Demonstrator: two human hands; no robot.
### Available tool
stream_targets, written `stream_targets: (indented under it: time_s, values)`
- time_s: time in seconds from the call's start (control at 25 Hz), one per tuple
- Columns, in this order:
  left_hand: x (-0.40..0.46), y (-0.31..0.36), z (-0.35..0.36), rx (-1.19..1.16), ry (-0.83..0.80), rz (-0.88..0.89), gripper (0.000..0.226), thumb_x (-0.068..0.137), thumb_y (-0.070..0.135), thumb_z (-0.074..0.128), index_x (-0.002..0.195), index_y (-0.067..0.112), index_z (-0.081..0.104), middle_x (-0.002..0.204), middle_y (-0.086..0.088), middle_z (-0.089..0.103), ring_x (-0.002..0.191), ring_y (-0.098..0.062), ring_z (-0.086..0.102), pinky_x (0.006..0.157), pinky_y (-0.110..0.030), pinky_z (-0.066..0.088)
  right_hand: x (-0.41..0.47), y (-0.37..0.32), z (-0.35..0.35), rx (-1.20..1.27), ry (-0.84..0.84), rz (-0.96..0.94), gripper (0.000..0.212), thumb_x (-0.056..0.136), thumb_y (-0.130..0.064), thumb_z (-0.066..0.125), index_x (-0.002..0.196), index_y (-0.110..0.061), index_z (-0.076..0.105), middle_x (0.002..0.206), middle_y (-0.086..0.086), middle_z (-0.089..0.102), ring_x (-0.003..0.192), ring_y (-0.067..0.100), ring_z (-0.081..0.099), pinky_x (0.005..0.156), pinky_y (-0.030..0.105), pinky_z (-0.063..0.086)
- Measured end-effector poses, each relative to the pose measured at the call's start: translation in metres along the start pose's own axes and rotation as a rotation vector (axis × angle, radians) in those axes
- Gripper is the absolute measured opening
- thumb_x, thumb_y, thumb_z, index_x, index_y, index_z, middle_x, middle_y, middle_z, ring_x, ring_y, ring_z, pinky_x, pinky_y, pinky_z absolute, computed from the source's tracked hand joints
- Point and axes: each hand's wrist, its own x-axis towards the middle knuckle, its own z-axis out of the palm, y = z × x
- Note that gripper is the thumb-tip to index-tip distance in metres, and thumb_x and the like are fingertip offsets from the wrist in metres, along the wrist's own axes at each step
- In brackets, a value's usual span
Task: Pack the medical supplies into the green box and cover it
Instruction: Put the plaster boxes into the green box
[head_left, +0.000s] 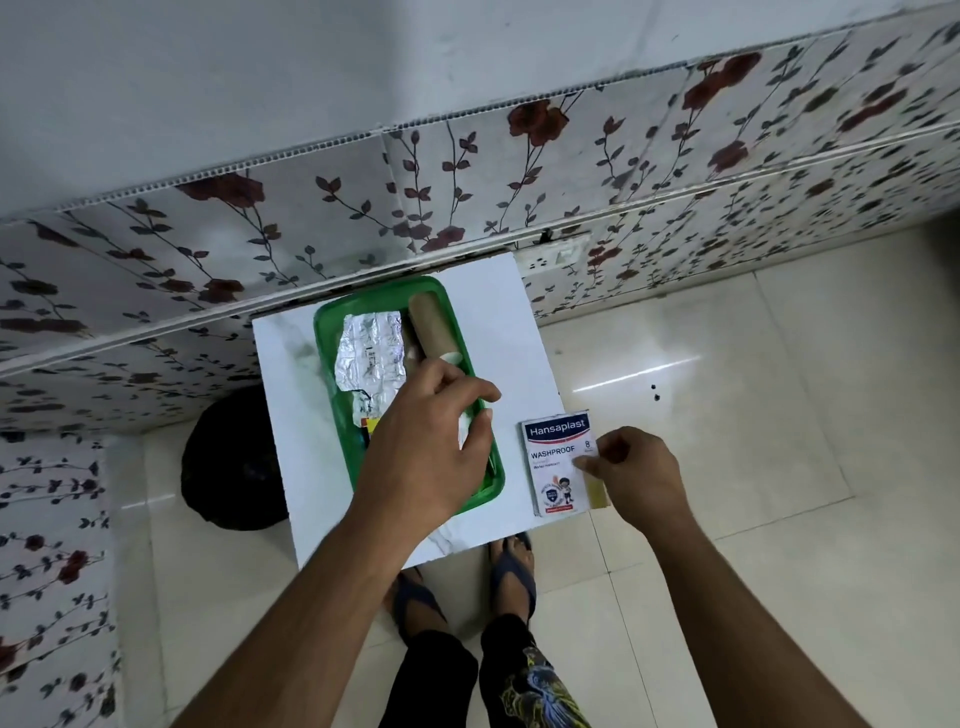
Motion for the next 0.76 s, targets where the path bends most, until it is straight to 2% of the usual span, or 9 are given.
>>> stream_targets:
  time_s: [0.08,0.2,0.28,0.32,0.4,0.52,0.6,0.68,0.76]
  values:
    - [0.002,0.006,-0.002,-0.078,0.012,-0.017,0.019,0.088,0.02,0.062,0.103,0.027,0.07,0.099,0.01,0.055,0.079,0.0,0.056,0.075,-0.027,0.052,-0.008,-0.008,-0.018,0.135,-0.014,0.002,0.015,0.079,-0.013,0.078,0.081,-0.008,0.064,0.075,0.001,0.068,0.067,0.018,0.059,0.056,0.027,0.043]
    - [0.005,0.012,-0.008,-0.251,-0.052,-0.16,0.026,0.09,0.023,0.062,0.114,0.03,0.066,0.093,0.015,0.063,0.081,0.001,0.06,0.076,-0.024,0.051,-0.028,-0.034,-0.046,0.396,-0.047,-0.051,0.01,0.081,-0.003,0.074,0.079,-0.006,0.064,0.07,0.003,0.069,0.066,0.019,0.059,0.057,0.028,0.042]
    - [0.008,0.015,-0.015,-0.516,-0.176,-0.33,0.031,0.091,0.029,0.062,0.122,0.032,0.063,0.096,0.015,0.07,0.089,-0.003,0.067,0.084,-0.034,0.055,-0.04,-0.059,-0.05,0.467,-0.121,-0.116,0.006,0.084,-0.003,0.071,0.087,-0.006,0.067,0.077,0.009,0.073,0.068,0.02,0.063,0.06,0.032,0.046]
    - [0.008,0.014,-0.017,-0.655,-0.218,-0.402,0.029,0.091,0.026,0.062,0.12,0.03,0.064,0.098,0.011,0.074,0.093,-0.01,0.07,0.087,-0.042,0.056,-0.046,-0.072,-0.046,0.479,-0.175,-0.14,0.008,0.085,-0.004,0.071,0.092,-0.005,0.067,0.082,0.013,0.076,0.07,0.021,0.067,0.061,0.035,0.051]
    - [0.005,0.006,-0.026,-0.755,-0.172,-0.478,0.021,0.091,0.014,0.062,0.107,0.026,0.07,0.097,0.001,0.078,0.091,-0.02,0.073,0.085,-0.051,0.056,-0.052,-0.094,-0.031,0.49,-0.259,-0.152,0.012,0.085,-0.005,0.071,0.096,-0.003,0.066,0.087,0.015,0.077,0.077,0.028,0.073,0.068,0.042,0.057]
    - [0.002,-0.019,-0.043,-0.681,0.067,-0.585,0.016,0.089,0.007,0.065,0.095,0.021,0.07,0.091,-0.005,0.077,0.086,-0.026,0.074,0.081,-0.052,0.058,-0.053,-0.109,-0.016,0.544,-0.261,-0.134,0.012,0.086,-0.003,0.069,0.095,0.0,0.062,0.086,0.012,0.078,0.077,0.026,0.075,0.061,0.037,0.06]
    - [0.007,-0.038,-0.056,-0.491,0.223,-0.609,0.015,0.087,0.01,0.067,0.095,0.022,0.064,0.09,-0.003,0.071,0.085,-0.023,0.071,0.072,-0.039,0.059,-0.051,-0.109,-0.011,0.571,-0.246,-0.126,0.015,0.087,-0.003,0.068,0.1,0.002,0.061,0.086,0.01,0.078,0.073,0.02,0.075,0.055,0.029,0.056]
    - [0.019,-0.045,-0.061,-0.302,0.28,-0.583,0.022,0.087,0.01,0.067,0.101,0.024,0.056,0.082,0.004,0.065,0.077,-0.013,0.066,0.058,-0.02,0.049,-0.053,-0.106,-0.007,0.549,-0.248,-0.119,0.016,0.087,-0.002,0.068,0.101,0.003,0.062,0.084,0.01,0.078,0.067,0.016,0.074,0.05,0.024,0.054]
    - [0.031,-0.045,-0.058,-0.166,0.301,-0.533,0.031,0.087,0.01,0.066,0.112,0.02,0.051,0.08,0.006,0.065,0.07,-0.008,0.061,0.056,-0.022,0.045,-0.055,-0.106,-0.002,0.511,-0.254,-0.122,0.015,0.087,-0.001,0.068,0.1,0.002,0.062,0.084,0.013,0.078,0.063,0.014,0.073,0.047,0.022,0.052]
